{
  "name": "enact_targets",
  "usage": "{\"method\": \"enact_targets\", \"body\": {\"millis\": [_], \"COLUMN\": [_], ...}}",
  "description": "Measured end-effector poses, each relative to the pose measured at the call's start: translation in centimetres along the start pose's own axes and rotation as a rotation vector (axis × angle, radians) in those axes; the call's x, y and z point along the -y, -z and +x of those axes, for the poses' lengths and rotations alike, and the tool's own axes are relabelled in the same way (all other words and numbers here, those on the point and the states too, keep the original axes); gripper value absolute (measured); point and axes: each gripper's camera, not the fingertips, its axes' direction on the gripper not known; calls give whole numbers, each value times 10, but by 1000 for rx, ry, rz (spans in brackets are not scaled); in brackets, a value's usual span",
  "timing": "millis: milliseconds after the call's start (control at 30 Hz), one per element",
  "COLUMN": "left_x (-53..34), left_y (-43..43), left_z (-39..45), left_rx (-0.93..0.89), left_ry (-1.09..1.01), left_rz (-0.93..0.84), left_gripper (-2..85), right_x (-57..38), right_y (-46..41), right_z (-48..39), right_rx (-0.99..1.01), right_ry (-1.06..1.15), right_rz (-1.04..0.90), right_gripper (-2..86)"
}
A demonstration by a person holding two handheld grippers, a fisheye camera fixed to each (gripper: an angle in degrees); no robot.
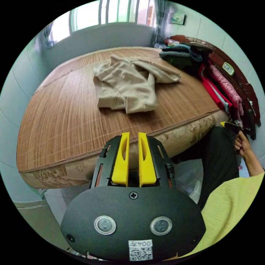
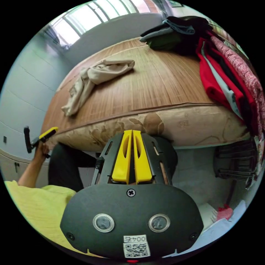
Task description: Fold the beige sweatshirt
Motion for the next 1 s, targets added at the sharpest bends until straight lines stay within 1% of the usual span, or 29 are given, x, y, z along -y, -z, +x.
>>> {"method": "enact_targets", "body": {"millis": [33, 100, 233, 300, 400, 467, 500, 567, 600, 633, 667, 700, 733, 800, 900, 1000], "left_x": [0, -3, -1, -1, 3, 13, 15, 18, 18, 17, 16, 17, 19, 25, 27, 31], "left_y": [-14, -22, -26, -28, -31, -30, -29, -26, -28, -36, -46, -51, -58, -65, -70, -70], "left_z": [-3, -7, -15, -25, -48, -58, -61, -81, -88, -102, -113, -116, -120, -123, -131, -135], "left_rx": [7, -11, -61, -104, -206, -349, -380, -455, -488, -578, -662, -690, -698, -652, -669, -708], "left_ry": [17, 36, 59, 87, 158, 169, 186, 356, 415, 532, 625, 654, 683, 688, 717, 682], "left_rz": [-30, -3, 8, 14, -10, -15, 1, 104, 128, 163, 177, 174, 161, 118, 127, 123], "left_gripper": [29, 17, 9, 9, 17, 31, 35, 59, 67, 80, 90, 94, 101, 115, 111, 67], "right_x": [-3, -5, 5, 13, 25, 29, 29, 31, 32, 34, 37, 38, 40, 43, 48, 54], "right_y": [3, 7, -4, -5, -2, 7, 10, 21, 24, 28, 32, 34, 39, 47, 63, 80], "right_z": [-7, -15, -17, -12, -1, 7, 9, 21, 24, 32, 40, 44, 53, 66, 88, 101], "right_rx": [-32, -45, 23, 51, 86, 97, 99, 99, 99, 101, 109, 114, 124, 143, 219, 331], "right_ry": [13, 35, 69, 64, 35, 29, 29, 9, 0, -20, -37, -45, -59, -77, -122, -143], "right_rz": [14, 24, -84, -102, -115, -95, -87, -55, -50, -43, -40, -37, -31, -24, -7, 22], "right_gripper": [-1, 1, 37, 45, 36, 30, 29, 29, 30, 40, 48, 50, 53, 54, 56, 58]}}
